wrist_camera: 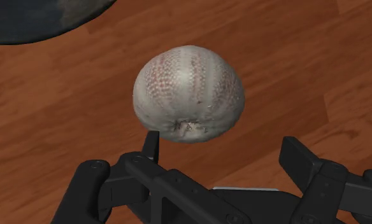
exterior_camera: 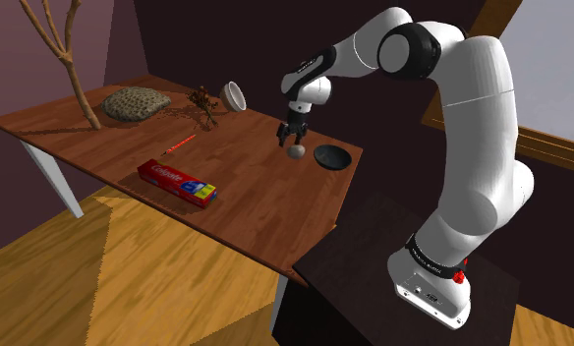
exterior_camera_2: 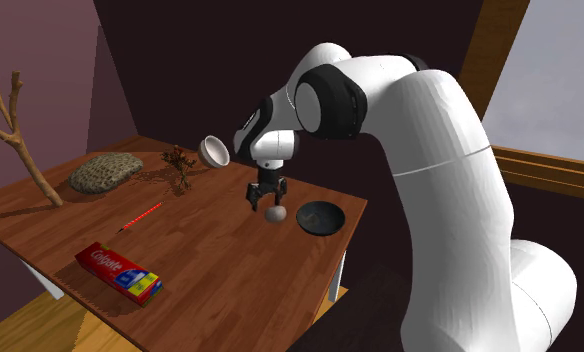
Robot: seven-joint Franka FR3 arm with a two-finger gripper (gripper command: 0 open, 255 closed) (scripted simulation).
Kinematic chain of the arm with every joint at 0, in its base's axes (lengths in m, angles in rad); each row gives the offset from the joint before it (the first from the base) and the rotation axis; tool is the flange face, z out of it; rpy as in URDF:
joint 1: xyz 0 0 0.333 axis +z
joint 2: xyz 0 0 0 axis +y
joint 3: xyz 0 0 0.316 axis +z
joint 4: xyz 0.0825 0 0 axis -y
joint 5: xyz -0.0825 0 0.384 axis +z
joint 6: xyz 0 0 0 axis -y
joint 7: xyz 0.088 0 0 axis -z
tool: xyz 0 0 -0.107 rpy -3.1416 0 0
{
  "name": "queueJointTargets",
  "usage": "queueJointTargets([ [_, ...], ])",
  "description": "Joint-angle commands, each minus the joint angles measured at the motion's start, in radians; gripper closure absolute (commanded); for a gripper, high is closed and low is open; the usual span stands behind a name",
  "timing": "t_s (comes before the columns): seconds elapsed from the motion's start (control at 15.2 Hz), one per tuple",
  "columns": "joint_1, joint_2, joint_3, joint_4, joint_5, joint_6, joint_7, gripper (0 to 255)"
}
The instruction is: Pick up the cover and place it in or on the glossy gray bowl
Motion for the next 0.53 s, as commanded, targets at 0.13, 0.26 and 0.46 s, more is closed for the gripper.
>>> queueJointTargets([
  [0.13,-0.003,0.023,0.015,-0.009,-0.005,-0.058,0.006,0],
  [0.26,-0.007,0.023,0.019,-0.010,-0.008,-0.057,0.008,0],
  [0.46,-0.006,0.006,0.019,-0.023,-0.010,-0.060,0.011,255],
])
